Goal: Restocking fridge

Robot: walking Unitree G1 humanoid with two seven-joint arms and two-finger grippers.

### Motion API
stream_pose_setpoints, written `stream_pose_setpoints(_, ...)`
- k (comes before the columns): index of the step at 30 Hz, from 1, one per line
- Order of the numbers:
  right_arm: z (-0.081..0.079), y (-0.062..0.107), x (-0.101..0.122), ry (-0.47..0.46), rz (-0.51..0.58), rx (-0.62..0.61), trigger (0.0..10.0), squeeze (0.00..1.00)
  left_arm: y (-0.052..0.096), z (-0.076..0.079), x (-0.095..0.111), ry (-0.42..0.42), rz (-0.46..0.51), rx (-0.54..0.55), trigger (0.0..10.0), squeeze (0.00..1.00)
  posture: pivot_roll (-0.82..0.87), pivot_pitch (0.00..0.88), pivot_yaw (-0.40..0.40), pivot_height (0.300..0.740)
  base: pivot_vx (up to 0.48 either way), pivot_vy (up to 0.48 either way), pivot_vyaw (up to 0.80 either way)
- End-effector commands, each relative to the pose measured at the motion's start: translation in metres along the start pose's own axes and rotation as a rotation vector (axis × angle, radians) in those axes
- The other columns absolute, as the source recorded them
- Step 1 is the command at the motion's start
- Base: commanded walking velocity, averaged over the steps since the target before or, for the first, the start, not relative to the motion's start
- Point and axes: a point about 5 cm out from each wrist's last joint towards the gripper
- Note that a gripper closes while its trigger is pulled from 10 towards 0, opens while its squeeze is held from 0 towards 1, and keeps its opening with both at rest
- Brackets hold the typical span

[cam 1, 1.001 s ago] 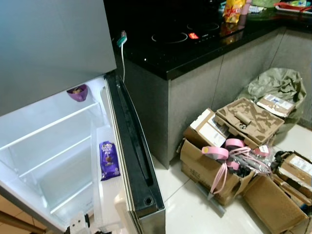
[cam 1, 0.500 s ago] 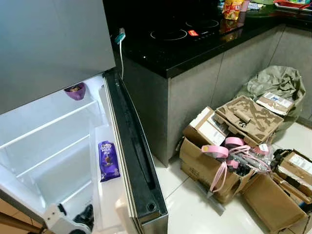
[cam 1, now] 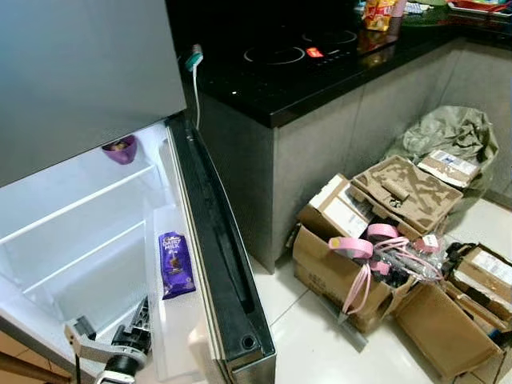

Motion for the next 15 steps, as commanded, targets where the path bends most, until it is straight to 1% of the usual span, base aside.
stream_pose_setpoints(1,-0.001,0.0,-0.003,-0.003,-0.017,0.0,10.0,0.0,-0.001,0.004,-0.008,0.027,-0.023,-0.041,10.0,0.0,-0.08,0.077,0.02,0.74,0.0,0.0,0.0)
stream_pose_setpoints(5,0.0,0.0,-0.003,-0.001,-0.015,-0.001,10.0,0.0,-0.004,0.01,-0.015,0.045,-0.069,-0.111,10.0,0.0,-0.07,0.076,0.017,0.74,0.0,0.0,0.0)
stream_pose_setpoints(7,0.0,0.0,-0.002,-0.001,-0.015,-0.002,10.0,0.0,-0.005,0.011,-0.017,0.047,-0.079,-0.123,10.0,0.0,-0.07,0.076,0.017,0.74,0.0,0.0,0.0)
stream_pose_setpoints(9,0.001,0.0,-0.003,-0.002,-0.016,-0.003,10.0,0.0,-0.008,0.017,-0.029,0.061,-0.133,-0.164,10.0,0.0,-0.07,0.076,0.017,0.74,0.0,0.0,0.0)
stream_pose_setpoints(10,0.001,0.0,-0.003,-0.002,-0.016,-0.003,10.0,0.0,-0.008,0.017,-0.029,0.061,-0.133,-0.164,10.0,0.0,-0.07,0.076,0.017,0.74,0.0,0.0,0.0)
stream_pose_setpoints(12,0.001,0.0,-0.003,-0.002,-0.017,-0.003,10.0,0.0,-0.01,0.023,-0.042,0.075,-0.187,-0.207,10.0,0.0,-0.07,0.076,0.017,0.74,0.0,0.0,0.0)
stream_pose_setpoints(13,0.001,0.0,-0.003,-0.002,-0.017,-0.003,10.0,0.0,-0.01,0.023,-0.042,0.075,-0.187,-0.207,10.0,0.0,-0.07,0.076,0.017,0.74,0.0,0.0,0.0)
stream_pose_setpoints(14,0.001,0.0,-0.003,-0.003,-0.017,-0.004,10.0,0.0,-0.014,0.032,-0.057,0.099,-0.239,-0.267,10.0,0.0,-0.07,0.076,0.017,0.74,0.0,0.0,0.0)
stream_pose_setpoints(15,0.001,0.0,-0.003,-0.002,-0.018,-0.004,10.0,0.0,-0.015,0.035,-0.062,0.106,-0.253,-0.286,10.0,0.0,-0.07,0.076,0.017,0.74,0.0,0.0,0.0)
Point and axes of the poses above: a point about 5 cm out from each wrist's last joint towards the gripper, its own y axis pointing back from the gripper into the wrist, its own x axis along the axis of the wrist's last joint, z = x × y, and after that the axes turned 5 degrees about -y, right-handed
